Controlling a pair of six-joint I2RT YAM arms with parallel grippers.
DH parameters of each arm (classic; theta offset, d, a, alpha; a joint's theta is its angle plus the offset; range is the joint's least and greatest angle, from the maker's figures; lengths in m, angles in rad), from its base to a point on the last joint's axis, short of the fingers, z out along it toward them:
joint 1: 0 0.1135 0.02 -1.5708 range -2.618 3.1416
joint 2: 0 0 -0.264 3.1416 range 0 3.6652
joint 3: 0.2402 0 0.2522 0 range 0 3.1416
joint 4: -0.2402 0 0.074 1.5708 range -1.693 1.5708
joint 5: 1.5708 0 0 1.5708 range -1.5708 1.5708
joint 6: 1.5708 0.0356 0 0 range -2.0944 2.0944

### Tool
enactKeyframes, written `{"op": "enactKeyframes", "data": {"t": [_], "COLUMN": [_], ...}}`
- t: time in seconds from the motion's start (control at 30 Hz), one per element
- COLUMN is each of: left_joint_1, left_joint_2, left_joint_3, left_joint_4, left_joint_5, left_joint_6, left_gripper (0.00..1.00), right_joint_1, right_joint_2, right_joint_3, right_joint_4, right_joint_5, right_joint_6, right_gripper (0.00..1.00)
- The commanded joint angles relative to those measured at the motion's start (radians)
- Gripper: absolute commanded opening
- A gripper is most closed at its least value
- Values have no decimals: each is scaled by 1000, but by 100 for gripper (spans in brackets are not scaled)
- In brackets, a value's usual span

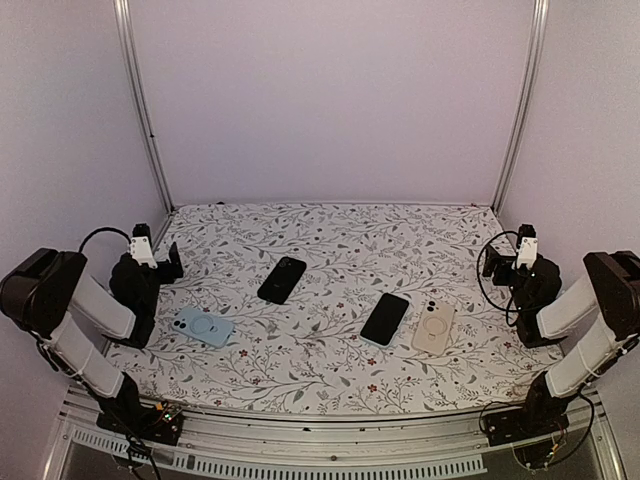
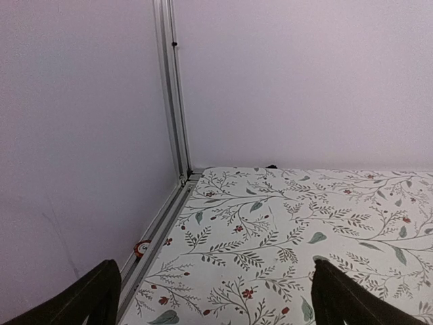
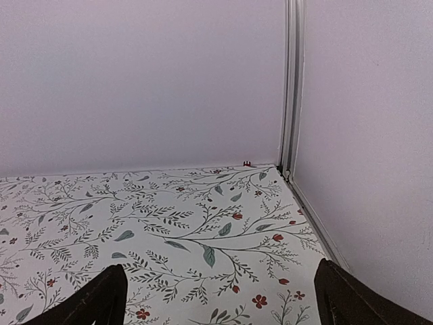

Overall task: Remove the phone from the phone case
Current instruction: Pick up the phone with the phone case at the center of the board.

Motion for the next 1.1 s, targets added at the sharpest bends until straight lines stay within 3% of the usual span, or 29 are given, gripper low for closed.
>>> {"op": "enactKeyframes", "data": {"t": [0.0,0.4,0.47,0.57,0.63,0.77,0.9,0.97,1.07], "left_joint_1": [13,9,-1,-34,-58,-121,-257,-340,-465], "left_joint_2": [8,6,-30,-89,-138,-279,-312,-322,-340], "left_joint_3": [-1,-3,17,125,193,312,472,522,580], "left_joint_4": [19,26,-53,-288,-396,-625,-889,-962,-1055], "left_joint_5": [8,-9,-27,-143,-153,-69,-80,-108,-31], "left_joint_6": [-6,1,-4,5,31,-77,-103,-118,-133], "left_gripper": [99,99,99,99,99,99,99,99,99], "right_joint_1": [-4,-4,-5,33,76,147,221,296,419], "right_joint_2": [4,5,2,-80,-124,-201,-284,-300,-322], "right_joint_3": [17,17,21,89,126,176,292,347,375], "right_joint_4": [7,6,-10,-201,-275,-399,-669,-785,-936], "right_joint_5": [-6,-5,17,90,146,187,177,239,352], "right_joint_6": [11,11,10,-3,-39,-45,112,147,155], "right_gripper": [99,99,99,99,99,99,99,99,99]}}
